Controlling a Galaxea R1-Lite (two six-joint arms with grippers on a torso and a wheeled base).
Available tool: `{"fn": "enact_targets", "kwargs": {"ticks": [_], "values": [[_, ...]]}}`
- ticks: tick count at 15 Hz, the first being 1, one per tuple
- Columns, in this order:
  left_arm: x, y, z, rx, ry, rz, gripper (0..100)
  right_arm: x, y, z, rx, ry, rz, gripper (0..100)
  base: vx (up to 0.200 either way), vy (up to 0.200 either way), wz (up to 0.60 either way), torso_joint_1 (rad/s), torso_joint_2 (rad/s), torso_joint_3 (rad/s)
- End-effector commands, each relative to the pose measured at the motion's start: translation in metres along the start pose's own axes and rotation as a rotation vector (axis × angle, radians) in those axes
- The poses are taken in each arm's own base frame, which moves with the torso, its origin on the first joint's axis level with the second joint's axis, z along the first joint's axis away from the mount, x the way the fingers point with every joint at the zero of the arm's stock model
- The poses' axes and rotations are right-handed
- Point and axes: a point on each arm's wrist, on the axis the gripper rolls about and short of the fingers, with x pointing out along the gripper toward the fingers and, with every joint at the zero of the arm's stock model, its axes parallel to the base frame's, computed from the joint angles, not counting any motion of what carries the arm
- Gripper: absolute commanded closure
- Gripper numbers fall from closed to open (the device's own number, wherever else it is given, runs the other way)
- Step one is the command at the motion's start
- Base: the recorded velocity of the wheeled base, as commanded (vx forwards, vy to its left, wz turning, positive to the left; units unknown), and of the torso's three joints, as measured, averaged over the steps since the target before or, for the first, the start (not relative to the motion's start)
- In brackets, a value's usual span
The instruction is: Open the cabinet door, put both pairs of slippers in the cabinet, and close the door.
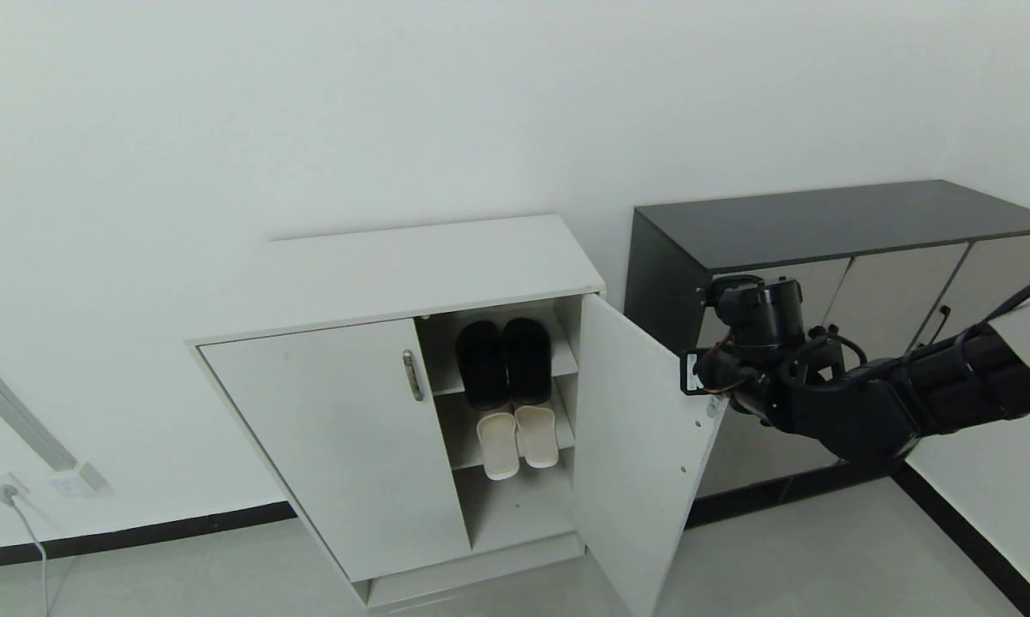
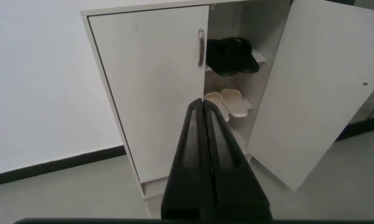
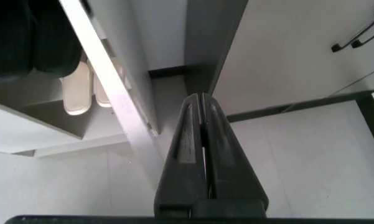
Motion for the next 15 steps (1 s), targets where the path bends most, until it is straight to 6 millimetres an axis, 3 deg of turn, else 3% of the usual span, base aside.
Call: {"fn": "enact_targets", "kwargs": {"ticks": [1, 8, 15], "values": [[0.000, 0.000, 0.000, 0.000, 0.000, 0.000, 100, -0.013, 0.008, 0.002, -0.007, -0.010, 0.032, 100, 0.000, 0.000, 0.00, 0.000, 0.00, 0.000], [0.000, 0.000, 0.000, 0.000, 0.000, 0.000, 100, -0.077, 0.063, -0.018, -0.040, 0.003, 0.241, 100, 0.000, 0.000, 0.00, 0.000, 0.00, 0.000], [0.000, 0.000, 0.000, 0.000, 0.000, 0.000, 100, -0.091, 0.063, -0.026, -0.069, 0.000, 0.302, 100, 0.000, 0.000, 0.00, 0.000, 0.00, 0.000]]}}
